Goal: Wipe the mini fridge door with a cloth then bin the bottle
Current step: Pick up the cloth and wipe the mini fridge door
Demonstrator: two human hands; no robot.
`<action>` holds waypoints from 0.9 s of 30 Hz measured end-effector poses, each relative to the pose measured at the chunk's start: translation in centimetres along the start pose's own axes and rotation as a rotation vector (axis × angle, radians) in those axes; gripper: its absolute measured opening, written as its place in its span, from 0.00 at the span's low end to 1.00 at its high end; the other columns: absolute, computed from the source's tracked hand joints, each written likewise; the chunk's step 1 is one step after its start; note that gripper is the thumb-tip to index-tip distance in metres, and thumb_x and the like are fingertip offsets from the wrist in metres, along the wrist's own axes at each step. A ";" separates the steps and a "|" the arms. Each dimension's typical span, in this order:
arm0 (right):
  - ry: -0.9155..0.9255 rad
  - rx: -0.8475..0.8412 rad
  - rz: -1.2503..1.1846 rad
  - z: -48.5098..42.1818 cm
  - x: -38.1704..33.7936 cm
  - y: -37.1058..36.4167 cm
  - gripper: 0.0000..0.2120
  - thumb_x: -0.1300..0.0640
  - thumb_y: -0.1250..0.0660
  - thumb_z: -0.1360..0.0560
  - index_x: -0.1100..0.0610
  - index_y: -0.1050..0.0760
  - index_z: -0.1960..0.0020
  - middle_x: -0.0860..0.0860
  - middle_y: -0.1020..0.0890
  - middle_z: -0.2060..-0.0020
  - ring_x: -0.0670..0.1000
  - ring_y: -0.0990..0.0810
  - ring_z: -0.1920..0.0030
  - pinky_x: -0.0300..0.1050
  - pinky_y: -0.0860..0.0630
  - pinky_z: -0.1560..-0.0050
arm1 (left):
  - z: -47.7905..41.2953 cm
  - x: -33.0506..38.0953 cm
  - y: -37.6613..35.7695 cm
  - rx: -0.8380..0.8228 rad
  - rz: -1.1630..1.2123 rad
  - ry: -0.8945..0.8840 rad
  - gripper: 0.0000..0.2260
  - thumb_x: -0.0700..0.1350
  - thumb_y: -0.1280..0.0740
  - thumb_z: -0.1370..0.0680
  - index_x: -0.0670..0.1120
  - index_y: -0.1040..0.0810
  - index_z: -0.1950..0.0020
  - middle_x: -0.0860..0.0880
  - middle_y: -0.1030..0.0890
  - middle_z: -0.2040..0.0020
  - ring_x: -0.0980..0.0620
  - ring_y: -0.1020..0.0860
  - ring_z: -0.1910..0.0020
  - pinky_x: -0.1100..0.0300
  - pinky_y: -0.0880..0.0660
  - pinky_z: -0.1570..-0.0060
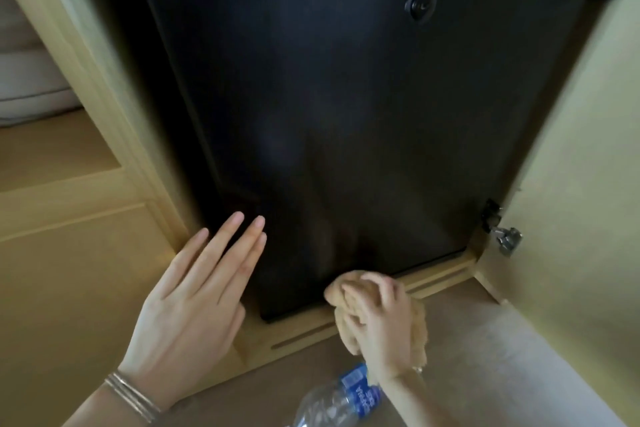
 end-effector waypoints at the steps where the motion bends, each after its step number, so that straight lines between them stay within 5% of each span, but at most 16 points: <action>1: -0.050 0.075 -0.013 -1.4 0.5 2.0 0.23 0.56 0.24 0.40 0.43 0.26 0.48 0.47 0.29 0.47 0.55 0.24 0.53 0.53 0.24 0.58 | -0.3 0.1 0.1 0.006 0.014 0.007 0.26 0.41 0.47 0.25 0.36 0.33 0.27 0.41 0.35 0.25 0.42 0.40 0.25 0.44 0.43 0.28; 5: -0.003 0.437 -0.181 -9.7 -3.3 9.2 0.17 0.53 0.28 0.33 0.46 0.24 0.45 0.49 0.29 0.44 0.55 0.25 0.47 0.53 0.26 0.51 | -2.6 0.4 0.5 0.035 0.066 0.053 0.26 0.41 0.46 0.26 0.37 0.33 0.27 0.41 0.36 0.24 0.42 0.41 0.24 0.41 0.41 0.30; 10: 0.128 0.484 -0.153 -16.8 -5.9 12.9 0.13 0.51 0.27 0.33 0.48 0.20 0.49 0.49 0.25 0.45 0.54 0.26 0.48 0.44 0.31 0.53 | -5.7 0.9 1.5 0.098 0.080 0.048 0.26 0.41 0.44 0.26 0.38 0.34 0.27 0.42 0.37 0.24 0.42 0.43 0.23 0.40 0.43 0.27; 17: -0.725 0.699 -0.334 -17.4 8.5 16.8 0.15 0.53 0.29 0.30 0.53 0.22 0.44 0.51 0.28 0.46 0.53 0.25 0.46 0.40 0.25 0.52 | -8.2 1.5 1.9 0.113 0.051 -0.009 0.26 0.41 0.45 0.25 0.37 0.34 0.27 0.42 0.38 0.23 0.43 0.44 0.23 0.40 0.45 0.27; 19: -0.527 0.625 -0.193 -18.3 5.6 17.1 0.16 0.53 0.29 0.31 0.52 0.22 0.44 0.52 0.27 0.45 0.54 0.26 0.46 0.34 0.33 0.56 | -8.7 1.4 2.0 0.118 0.059 0.003 0.27 0.41 0.45 0.26 0.37 0.34 0.27 0.42 0.38 0.23 0.43 0.44 0.23 0.40 0.45 0.27; 22: 0.075 0.406 -0.026 -19.3 -2.1 16.5 0.15 0.51 0.31 0.33 0.47 0.22 0.46 0.49 0.28 0.44 0.53 0.29 0.46 0.41 0.34 0.52 | -9.6 1.3 2.3 0.130 0.057 0.014 0.26 0.41 0.46 0.25 0.38 0.34 0.27 0.42 0.38 0.23 0.42 0.43 0.23 0.40 0.44 0.27; 24: 0.180 0.397 0.067 -20.6 -2.0 17.6 0.14 0.50 0.31 0.32 0.47 0.22 0.46 0.47 0.29 0.44 0.53 0.29 0.46 0.43 0.34 0.50 | -9.9 1.3 2.4 0.131 0.071 0.011 0.26 0.41 0.47 0.25 0.38 0.34 0.27 0.43 0.37 0.24 0.42 0.43 0.23 0.39 0.43 0.28; 27: -0.415 0.650 -0.231 -22.7 4.4 20.8 0.15 0.52 0.31 0.30 0.50 0.23 0.44 0.45 0.31 0.47 0.49 0.28 0.46 0.40 0.29 0.49 | -9.9 1.3 2.4 0.145 0.081 -0.010 0.25 0.41 0.47 0.24 0.38 0.33 0.27 0.43 0.36 0.24 0.43 0.42 0.23 0.40 0.42 0.28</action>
Point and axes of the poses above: each hand's wrist, its own z-axis away from the middle knuckle, its own y-axis out of the back of the hand, x = y × z, the point moved 5 cm from there along -z, towards the middle knuckle
